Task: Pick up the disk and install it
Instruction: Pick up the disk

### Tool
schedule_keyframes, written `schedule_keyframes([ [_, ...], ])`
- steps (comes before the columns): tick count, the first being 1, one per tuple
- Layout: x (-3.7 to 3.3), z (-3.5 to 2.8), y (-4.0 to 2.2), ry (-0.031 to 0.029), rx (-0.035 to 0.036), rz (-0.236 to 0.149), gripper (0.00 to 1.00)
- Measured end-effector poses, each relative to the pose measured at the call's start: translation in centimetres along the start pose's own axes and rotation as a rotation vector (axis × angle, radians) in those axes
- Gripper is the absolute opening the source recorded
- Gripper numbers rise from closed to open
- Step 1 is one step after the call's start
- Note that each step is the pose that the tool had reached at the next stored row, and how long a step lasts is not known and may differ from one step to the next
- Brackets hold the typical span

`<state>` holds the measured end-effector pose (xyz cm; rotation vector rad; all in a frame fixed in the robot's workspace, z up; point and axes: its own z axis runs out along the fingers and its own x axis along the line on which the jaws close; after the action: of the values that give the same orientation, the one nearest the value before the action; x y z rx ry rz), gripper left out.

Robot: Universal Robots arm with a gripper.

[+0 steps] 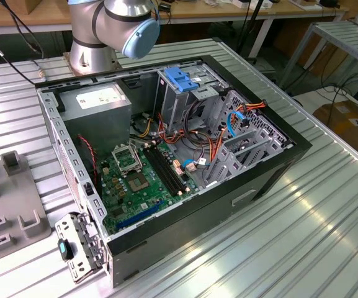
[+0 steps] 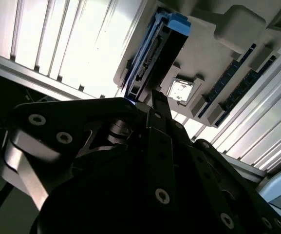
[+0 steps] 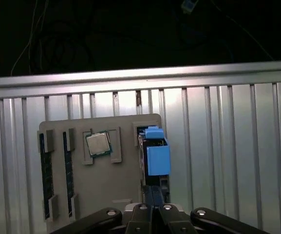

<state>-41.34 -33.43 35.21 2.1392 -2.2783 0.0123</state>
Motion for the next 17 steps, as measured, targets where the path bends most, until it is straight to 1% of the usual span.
schedule_keyframes([
  [4,-0.01,0.04,-0.08,-0.0001,0.0001,0.000,0.11],
  [6,-0.04,0.13,-0.13,-0.0006,0.0004,-0.007,0.11],
  [12,-0.06,0.65,-0.14,-0.0010,0.0091,-0.028,0.11],
  [15,-0.13,0.81,-0.15,-0.0010,0.0093,-0.028,0.11],
  [17,-0.36,0.88,-0.14,-0.0010,0.0094,-0.028,0.11],
])
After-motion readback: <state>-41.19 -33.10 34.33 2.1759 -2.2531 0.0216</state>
